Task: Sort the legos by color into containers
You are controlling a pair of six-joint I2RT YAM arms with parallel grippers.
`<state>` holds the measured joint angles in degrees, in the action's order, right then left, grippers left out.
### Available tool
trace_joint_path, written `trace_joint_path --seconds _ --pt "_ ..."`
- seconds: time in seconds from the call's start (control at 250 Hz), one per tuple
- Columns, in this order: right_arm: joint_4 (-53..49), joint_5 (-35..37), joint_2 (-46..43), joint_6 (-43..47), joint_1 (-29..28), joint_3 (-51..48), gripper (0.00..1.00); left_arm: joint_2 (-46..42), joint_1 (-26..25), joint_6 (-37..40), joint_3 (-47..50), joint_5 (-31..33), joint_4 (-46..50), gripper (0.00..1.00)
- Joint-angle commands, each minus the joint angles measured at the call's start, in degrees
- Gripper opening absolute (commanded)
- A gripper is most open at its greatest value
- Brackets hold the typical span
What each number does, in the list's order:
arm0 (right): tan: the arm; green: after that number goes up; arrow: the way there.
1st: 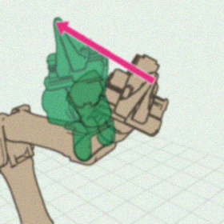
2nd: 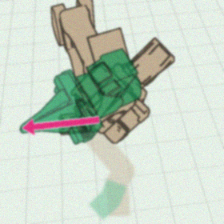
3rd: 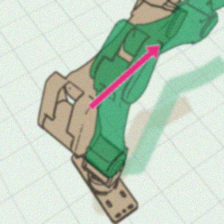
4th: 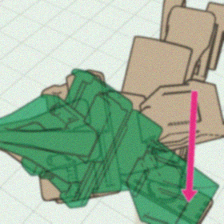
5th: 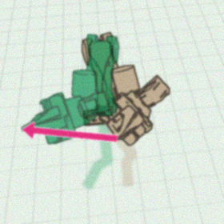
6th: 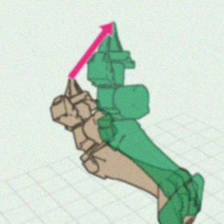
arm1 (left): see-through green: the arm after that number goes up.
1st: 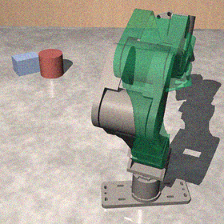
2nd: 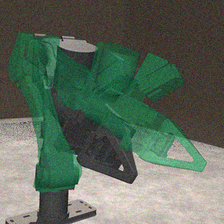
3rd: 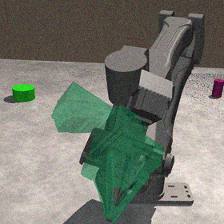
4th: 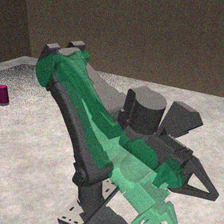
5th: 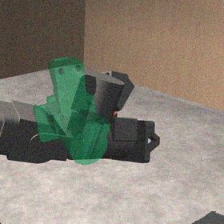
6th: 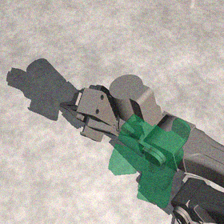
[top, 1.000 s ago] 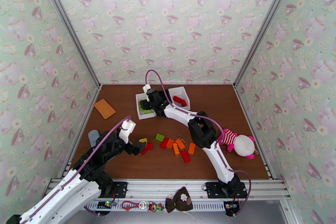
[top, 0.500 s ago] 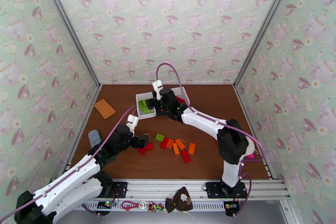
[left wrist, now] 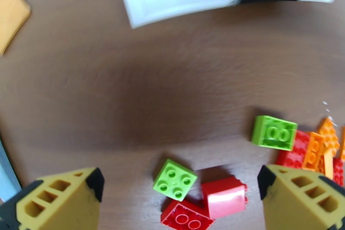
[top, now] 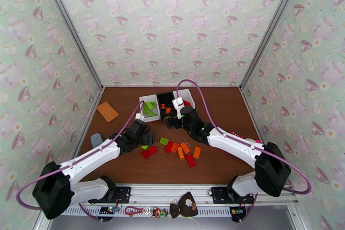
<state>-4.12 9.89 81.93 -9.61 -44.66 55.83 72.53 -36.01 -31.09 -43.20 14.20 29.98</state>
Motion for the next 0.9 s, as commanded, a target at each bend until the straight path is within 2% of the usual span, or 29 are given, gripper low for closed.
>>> trace_joint_path --seconds 0.0,0.092,0.308,0.776,0.896 --pt "-1.3 0.2 -2.2 -1.8 -0.3 -1.7 0.92 2.7 0.4 -7.2 0.3 0.2 0.5 0.99" --pt "-1.4 0.2 -2.2 -2.0 -0.3 -2.1 0.92 6.2 0.4 -8.8 0.0 -0.4 0.3 0.98" --pt "-0.9 -1.7 -0.9 -2.1 -0.4 -1.7 0.91 11.8 0.3 -12.4 -1.0 -0.2 1.5 0.85" --pt "-1.0 -4.0 0.5 -1.2 -0.4 -0.7 0.91 7.3 -0.1 -16.6 3.6 2.3 7.2 0.69" --pt "-0.7 -4.1 0.9 -1.5 -0.3 -0.7 0.91 7.0 -0.2 -17.6 4.3 2.2 7.1 0.57"
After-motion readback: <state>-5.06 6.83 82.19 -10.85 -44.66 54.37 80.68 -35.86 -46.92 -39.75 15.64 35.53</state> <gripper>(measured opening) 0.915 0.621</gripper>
